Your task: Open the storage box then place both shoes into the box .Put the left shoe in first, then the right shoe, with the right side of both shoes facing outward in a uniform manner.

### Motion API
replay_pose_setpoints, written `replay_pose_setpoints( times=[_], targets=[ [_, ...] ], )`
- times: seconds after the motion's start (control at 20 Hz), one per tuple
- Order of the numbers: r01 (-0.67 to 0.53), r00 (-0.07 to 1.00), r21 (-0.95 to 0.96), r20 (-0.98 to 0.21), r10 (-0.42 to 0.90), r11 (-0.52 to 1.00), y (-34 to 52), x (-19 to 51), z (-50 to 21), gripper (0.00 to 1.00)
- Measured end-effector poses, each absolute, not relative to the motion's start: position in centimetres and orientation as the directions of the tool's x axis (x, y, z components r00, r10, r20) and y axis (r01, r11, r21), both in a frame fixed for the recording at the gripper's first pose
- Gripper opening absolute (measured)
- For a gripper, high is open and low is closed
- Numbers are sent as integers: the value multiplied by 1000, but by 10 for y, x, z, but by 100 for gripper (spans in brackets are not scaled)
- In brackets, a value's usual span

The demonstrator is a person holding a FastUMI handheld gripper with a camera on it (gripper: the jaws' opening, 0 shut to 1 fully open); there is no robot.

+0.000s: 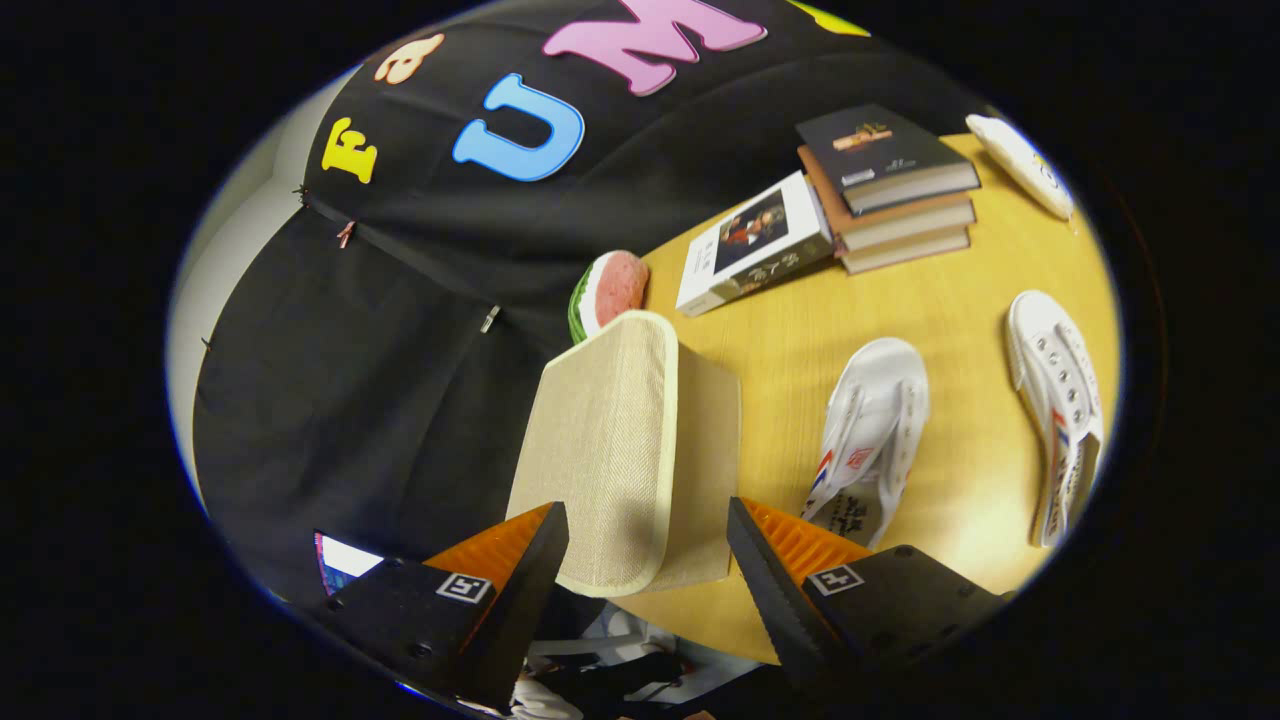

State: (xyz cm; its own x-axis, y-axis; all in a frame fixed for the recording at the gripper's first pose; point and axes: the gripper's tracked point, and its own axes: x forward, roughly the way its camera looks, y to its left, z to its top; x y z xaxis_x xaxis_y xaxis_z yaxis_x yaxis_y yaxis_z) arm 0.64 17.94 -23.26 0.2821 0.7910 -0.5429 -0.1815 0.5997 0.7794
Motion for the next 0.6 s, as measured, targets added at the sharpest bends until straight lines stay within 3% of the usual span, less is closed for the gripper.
replay_pose_setpoints(
  times=[0.25,0.55,0.6],
  targets=[
    [-126,124,874,-455,882,469,216,-8,-254,98],
    [31,47,929,-369,928,368,241,-5,-264,96],
    [39,51,929,-371,927,369,241,-2,-267,88]
  ],
)
